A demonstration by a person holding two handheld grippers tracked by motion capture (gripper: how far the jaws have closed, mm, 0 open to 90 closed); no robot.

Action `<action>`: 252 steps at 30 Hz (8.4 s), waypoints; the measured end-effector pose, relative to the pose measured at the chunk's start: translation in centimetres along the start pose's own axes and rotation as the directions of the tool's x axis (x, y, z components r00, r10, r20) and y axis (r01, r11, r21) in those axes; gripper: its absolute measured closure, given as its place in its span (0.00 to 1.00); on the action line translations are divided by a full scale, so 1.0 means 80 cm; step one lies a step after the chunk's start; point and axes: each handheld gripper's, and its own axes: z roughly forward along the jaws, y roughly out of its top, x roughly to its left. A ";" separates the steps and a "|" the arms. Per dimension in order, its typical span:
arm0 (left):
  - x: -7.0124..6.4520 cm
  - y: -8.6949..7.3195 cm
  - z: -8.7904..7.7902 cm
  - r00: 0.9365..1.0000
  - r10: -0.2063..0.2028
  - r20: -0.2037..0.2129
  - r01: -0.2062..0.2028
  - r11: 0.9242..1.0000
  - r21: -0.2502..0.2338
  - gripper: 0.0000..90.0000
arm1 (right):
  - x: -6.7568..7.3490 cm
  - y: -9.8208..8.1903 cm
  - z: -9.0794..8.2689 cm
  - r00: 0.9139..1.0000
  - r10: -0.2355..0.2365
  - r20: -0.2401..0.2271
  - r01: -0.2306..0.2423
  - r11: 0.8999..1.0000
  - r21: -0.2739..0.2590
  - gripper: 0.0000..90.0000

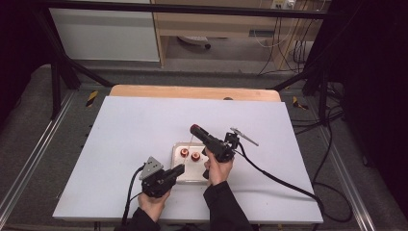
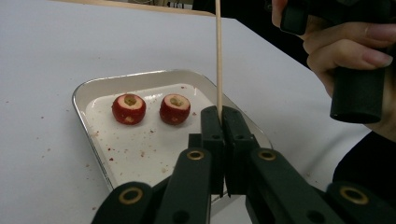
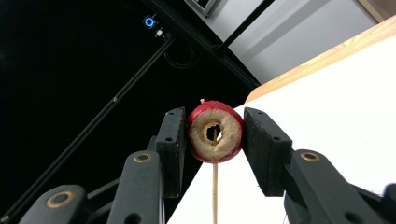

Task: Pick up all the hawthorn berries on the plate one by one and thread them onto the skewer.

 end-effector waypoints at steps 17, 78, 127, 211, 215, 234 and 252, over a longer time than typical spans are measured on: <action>-0.002 0.023 0.007 1.000 -0.024 -0.001 0.024 0.999 -0.023 0.98 | 0.002 -0.018 -0.004 0.999 -0.036 -0.005 0.037 0.997 0.072 0.68; 0.079 -0.008 -0.064 0.975 0.221 0.011 -0.218 0.951 0.221 0.98 | 0.006 0.021 0.014 0.780 -0.626 -0.009 0.404 0.493 0.771 0.24; 0.084 -0.011 -0.062 0.974 0.224 0.025 -0.223 0.943 0.247 0.98 | -0.024 0.008 0.102 0.754 -0.650 -0.092 0.274 0.184 0.944 0.69; 0.017 -0.006 -0.026 0.990 0.144 0.006 -0.144 0.980 0.140 0.98 | -0.010 0.005 -0.017 0.987 -0.140 0.074 0.137 0.990 0.042 0.70; 0.012 -0.003 -0.019 0.991 0.130 0.007 -0.130 0.982 0.134 0.98 | -0.009 0.007 -0.017 0.988 -0.136 0.072 0.134 0.991 0.025 0.70; 0.001 0.001 -0.003 0.996 0.091 0.000 -0.090 0.991 0.096 0.98 | -0.009 0.007 -0.016 0.990 -0.123 0.067 0.126 0.991 -0.044 0.70; 0.001 0.000 0.000 0.997 0.082 -0.003 -0.081 0.992 0.092 0.98 | -0.012 -0.001 -0.013 0.994 -0.100 0.051 0.103 0.993 -0.051 0.70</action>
